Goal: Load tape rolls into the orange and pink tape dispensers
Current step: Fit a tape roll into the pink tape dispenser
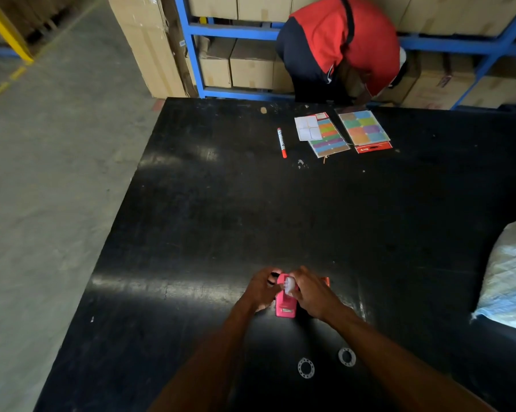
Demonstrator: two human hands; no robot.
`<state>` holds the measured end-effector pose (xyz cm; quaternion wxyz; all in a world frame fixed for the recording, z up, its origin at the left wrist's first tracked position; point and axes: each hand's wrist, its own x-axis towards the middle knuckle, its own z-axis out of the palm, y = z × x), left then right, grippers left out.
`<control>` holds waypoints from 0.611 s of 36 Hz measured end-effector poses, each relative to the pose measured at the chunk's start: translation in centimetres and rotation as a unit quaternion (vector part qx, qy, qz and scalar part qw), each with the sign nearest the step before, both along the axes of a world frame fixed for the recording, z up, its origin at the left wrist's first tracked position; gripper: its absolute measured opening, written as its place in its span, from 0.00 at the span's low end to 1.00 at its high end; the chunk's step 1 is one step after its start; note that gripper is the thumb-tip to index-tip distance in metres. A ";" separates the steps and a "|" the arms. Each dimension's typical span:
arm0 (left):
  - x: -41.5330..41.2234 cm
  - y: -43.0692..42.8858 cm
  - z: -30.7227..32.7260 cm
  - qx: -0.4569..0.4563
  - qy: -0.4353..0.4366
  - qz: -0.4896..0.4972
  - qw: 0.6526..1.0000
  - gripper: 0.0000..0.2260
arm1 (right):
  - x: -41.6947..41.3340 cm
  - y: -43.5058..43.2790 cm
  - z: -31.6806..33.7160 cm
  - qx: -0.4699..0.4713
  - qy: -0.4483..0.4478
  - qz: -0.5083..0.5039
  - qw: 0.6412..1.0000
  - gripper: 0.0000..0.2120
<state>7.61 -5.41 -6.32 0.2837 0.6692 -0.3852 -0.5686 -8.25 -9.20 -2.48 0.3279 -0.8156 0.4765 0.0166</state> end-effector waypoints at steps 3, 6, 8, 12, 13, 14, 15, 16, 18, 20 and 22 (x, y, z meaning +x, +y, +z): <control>0.3 0.0 0.0 0.002 0.003 -0.006 1.000 0.14 | 0.0 0.0 0.1 0.008 0.002 -0.002 1.000 0.14; 0.5 0.1 0.2 0.024 0.041 -0.004 0.999 0.15 | 0.1 0.1 0.4 0.016 0.005 -0.002 1.000 0.12; 0.6 0.2 0.2 0.027 0.058 -0.008 0.998 0.14 | 0.1 0.2 0.5 0.021 0.009 -0.002 1.000 0.11; 0.5 0.4 0.1 0.026 0.065 -0.009 0.998 0.14 | 0.3 0.3 0.8 0.023 0.021 0.005 1.000 0.11; 0.5 0.4 0.2 0.028 0.071 -0.008 0.997 0.14 | 0.4 0.3 0.9 0.021 0.023 0.009 0.999 0.10; 0.4 0.4 0.2 0.030 0.076 -0.007 0.997 0.14 | 0.5 0.3 1.0 0.019 0.027 0.013 0.999 0.10; 0.5 0.4 0.1 0.030 0.079 -0.007 0.996 0.14 | 0.7 0.2 1.1 0.023 0.032 0.017 0.999 0.09; 0.5 0.4 0.2 0.031 0.083 -0.007 0.996 0.14 | 0.8 0.3 1.2 0.024 0.037 0.023 0.999 0.08; 0.5 0.4 0.3 0.031 0.083 -0.006 0.996 0.14 | 1.3 0.3 1.5 0.017 0.046 0.030 0.998 0.04; 0.5 0.4 0.3 0.033 0.088 -0.006 0.996 0.15 | 1.7 0.4 1.5 0.019 0.047 0.034 0.998 0.08; 0.4 0.3 0.3 0.036 0.099 -0.001 0.994 0.16 | 2.2 0.5 1.5 0.014 0.058 0.033 0.998 0.07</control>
